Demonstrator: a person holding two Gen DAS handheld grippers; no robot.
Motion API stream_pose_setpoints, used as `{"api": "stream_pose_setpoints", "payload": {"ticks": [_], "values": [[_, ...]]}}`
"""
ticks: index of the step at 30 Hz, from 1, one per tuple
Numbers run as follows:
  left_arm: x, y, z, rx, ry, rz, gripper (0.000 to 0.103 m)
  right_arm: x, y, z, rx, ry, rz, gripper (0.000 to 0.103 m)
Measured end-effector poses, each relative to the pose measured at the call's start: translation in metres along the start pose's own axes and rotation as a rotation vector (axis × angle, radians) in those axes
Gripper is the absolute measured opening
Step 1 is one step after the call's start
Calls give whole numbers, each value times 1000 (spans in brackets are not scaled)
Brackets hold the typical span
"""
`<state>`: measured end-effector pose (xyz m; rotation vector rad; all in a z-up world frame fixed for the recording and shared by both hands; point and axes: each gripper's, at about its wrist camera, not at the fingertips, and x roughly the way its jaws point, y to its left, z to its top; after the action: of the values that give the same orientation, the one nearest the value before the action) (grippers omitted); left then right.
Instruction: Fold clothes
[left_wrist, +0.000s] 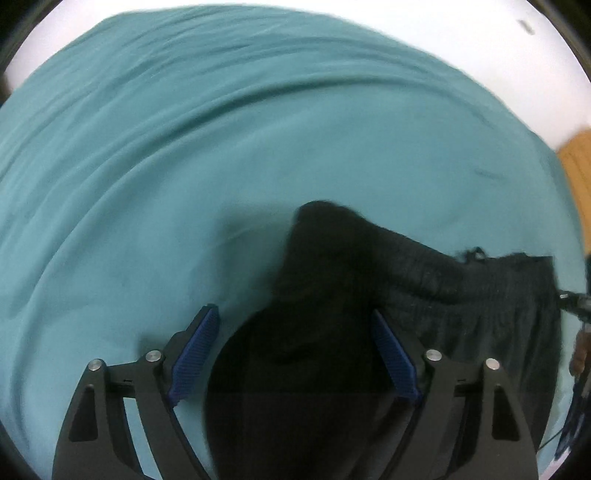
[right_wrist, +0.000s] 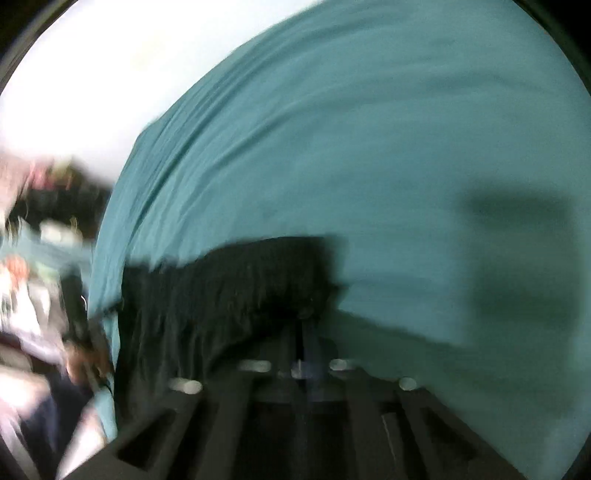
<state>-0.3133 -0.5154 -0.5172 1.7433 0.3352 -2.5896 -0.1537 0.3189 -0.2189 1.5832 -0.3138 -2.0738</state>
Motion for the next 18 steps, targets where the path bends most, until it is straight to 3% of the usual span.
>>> {"api": "stream_pose_setpoints", "payload": {"ticks": [1,2,3,5,7,8,11,13,16,17,18], "values": [[-3,-7,-5,47,-9,-6,46,-7,9,-5,-24,-28,-18,2],[-7,-11,-9,76,-20,-5,19,-15,18,-10,-41,-60,-36,2],[-12,-15,-12,102,-32,-2,14,-26,19,-10,-35,-106,-55,2],[-27,-17,-19,138,-88,47,12,-53,16,-14,11,-233,-87,2],[-37,-12,-20,139,-119,86,12,-70,13,-16,22,-300,-129,2],[-40,-12,-20,142,-130,102,12,-68,11,-14,19,-283,-127,2],[-39,-13,-8,124,-134,166,12,-50,3,-2,47,-283,-250,0],[-34,-11,1,99,-142,186,12,-53,-21,3,112,-267,-213,0],[-27,-27,2,168,-105,250,17,-65,-39,-4,144,-218,-166,5],[-25,-33,-1,195,-86,278,26,-69,-41,-9,141,-197,-155,12],[-28,-34,-11,210,-84,301,46,-74,-40,-26,134,-159,-163,19]]}}
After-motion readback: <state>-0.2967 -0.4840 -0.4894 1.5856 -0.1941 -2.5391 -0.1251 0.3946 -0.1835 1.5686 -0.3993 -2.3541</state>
